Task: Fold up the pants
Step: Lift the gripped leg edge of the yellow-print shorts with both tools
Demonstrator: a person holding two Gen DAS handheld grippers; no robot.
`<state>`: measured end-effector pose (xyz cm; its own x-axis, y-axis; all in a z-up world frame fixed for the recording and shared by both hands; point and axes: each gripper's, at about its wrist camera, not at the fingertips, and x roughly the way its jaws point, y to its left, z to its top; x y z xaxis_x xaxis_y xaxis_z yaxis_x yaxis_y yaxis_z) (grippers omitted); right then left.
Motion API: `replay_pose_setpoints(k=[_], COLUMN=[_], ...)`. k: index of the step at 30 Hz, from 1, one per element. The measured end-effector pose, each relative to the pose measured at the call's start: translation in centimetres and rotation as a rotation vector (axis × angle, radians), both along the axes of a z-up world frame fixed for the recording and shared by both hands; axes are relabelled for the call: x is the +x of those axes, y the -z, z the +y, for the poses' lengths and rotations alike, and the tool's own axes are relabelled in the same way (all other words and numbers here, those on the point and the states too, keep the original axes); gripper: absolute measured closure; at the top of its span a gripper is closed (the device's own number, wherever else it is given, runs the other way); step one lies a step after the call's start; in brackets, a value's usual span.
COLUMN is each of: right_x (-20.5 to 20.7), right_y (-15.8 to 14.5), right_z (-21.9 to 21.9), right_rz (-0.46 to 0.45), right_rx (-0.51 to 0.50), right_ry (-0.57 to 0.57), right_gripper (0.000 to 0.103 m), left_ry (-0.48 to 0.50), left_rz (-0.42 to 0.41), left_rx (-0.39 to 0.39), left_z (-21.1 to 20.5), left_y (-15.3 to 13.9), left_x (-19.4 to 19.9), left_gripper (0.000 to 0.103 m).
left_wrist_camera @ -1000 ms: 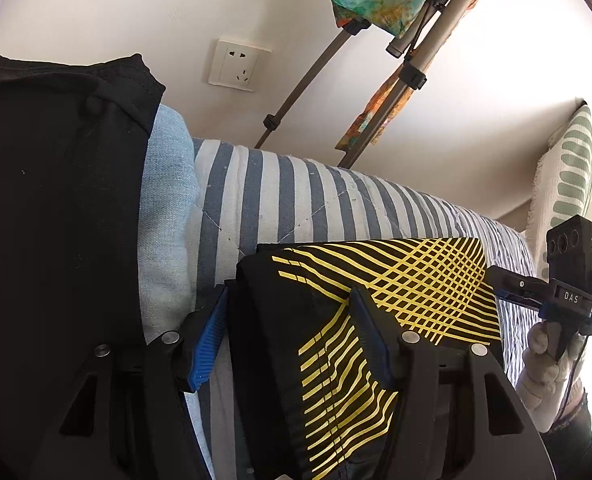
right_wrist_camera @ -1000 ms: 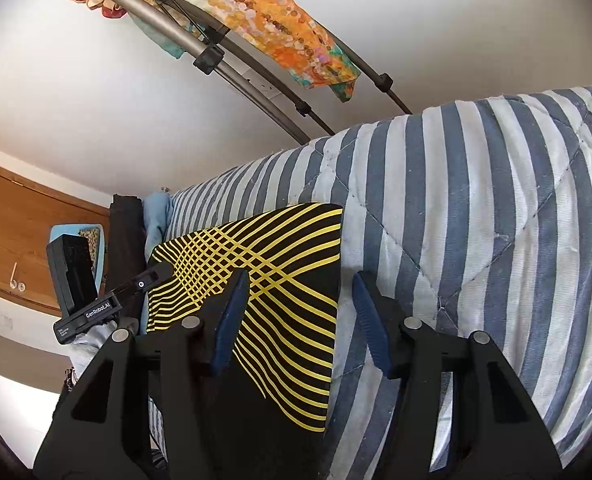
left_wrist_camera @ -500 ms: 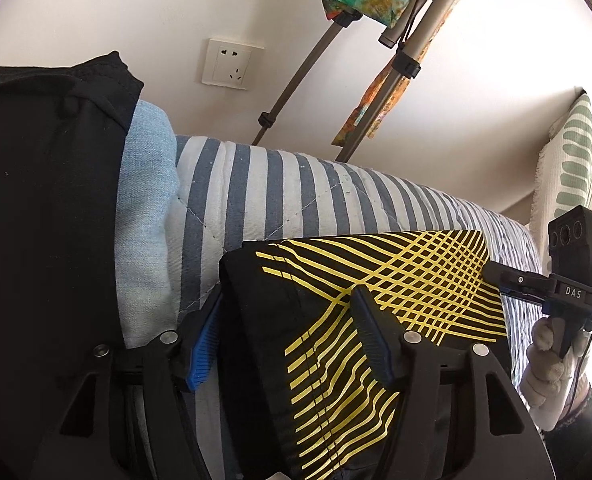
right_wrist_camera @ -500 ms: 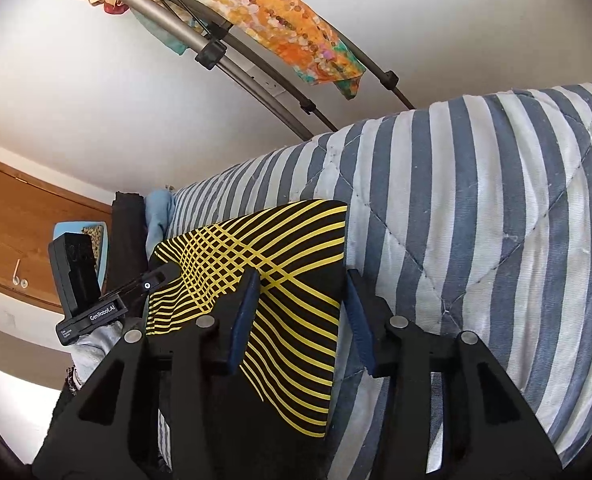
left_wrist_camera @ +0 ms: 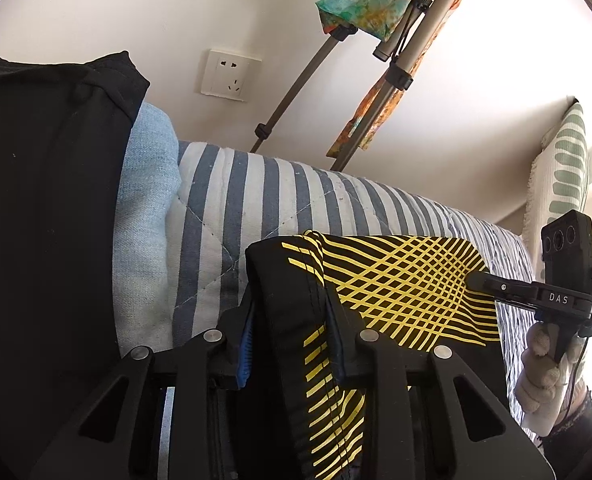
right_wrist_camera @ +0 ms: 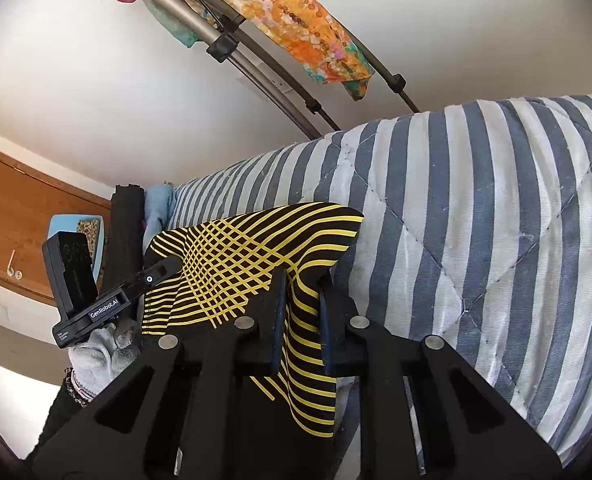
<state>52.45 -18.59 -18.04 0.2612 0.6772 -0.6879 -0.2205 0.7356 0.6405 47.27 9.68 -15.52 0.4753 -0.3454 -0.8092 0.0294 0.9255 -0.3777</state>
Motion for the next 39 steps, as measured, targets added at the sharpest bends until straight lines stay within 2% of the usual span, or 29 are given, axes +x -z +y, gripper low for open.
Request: replay_pose_setpoints(k=[2,4,13,20,23,28,32,34,36,38,39], right_x=[0.2,-0.1,-2.9,-5.0,-5.5,-4.6,-2.9,-2.0,-1.2,-0.7,-0.6], right_y=[0.4,-0.1,-5.0,-7.7,-8.6,-7.8,-5.7,-4.4,-3.4,-2.7,-2.5], right_z=[0.1,0.2,-0.3,-0.1,-0.1,0.0,0.3,0.6,0.7,0.5,0.1], right_rz=[0.011,-0.014,-0.142,-0.199,-0.22,-0.2,-0.151,-0.123,-0.103,-0.082,-0.076], right_rx=[0.005,-0.005,0.016,0.006,-0.011,-0.042,-0.078,-0.106,-0.13,-0.136,-0.129], right_ry=[0.014,0.018,0.035,0.042,0.041,0.066,0.071,0.069,0.064,0.058,0.062], right_gripper=[0.088,0.09,0.097,0.098,0.098,0.098,0.098,0.098,0.098,0.098,0.097], left_ry=[-0.004,-0.013,0.008,0.008,0.019,-0.002,-0.005,0.005,0.012,0.022,0.029], left_rz=[-0.01,-0.029,-0.166,-0.202,-0.214,-0.129,0.003,0.042,0.068,0.072,0.065], left_rx=[0.004,-0.008,-0.012,-0.042,-0.026,-0.064,-0.096,-0.079,-0.075,-0.069,-0.053], left_z=[0.0,0.3,0.3,0.8,0.6,0.9,1.3,1.3,1.4,1.3,1.2], left_y=[-0.3,-0.9,-5.6,-7.3,-7.5,-5.1,-1.9,-0.8,-0.3,-0.5,-0.8], left_x=[-0.2,-0.8,-4.2,-5.7,-5.7,-3.2,-0.6,0.1,0.3,0.3,0.1], left_gripper=[0.076,0.076,0.078,0.078,0.078,0.078,0.077,0.07,0.068,0.058,0.05])
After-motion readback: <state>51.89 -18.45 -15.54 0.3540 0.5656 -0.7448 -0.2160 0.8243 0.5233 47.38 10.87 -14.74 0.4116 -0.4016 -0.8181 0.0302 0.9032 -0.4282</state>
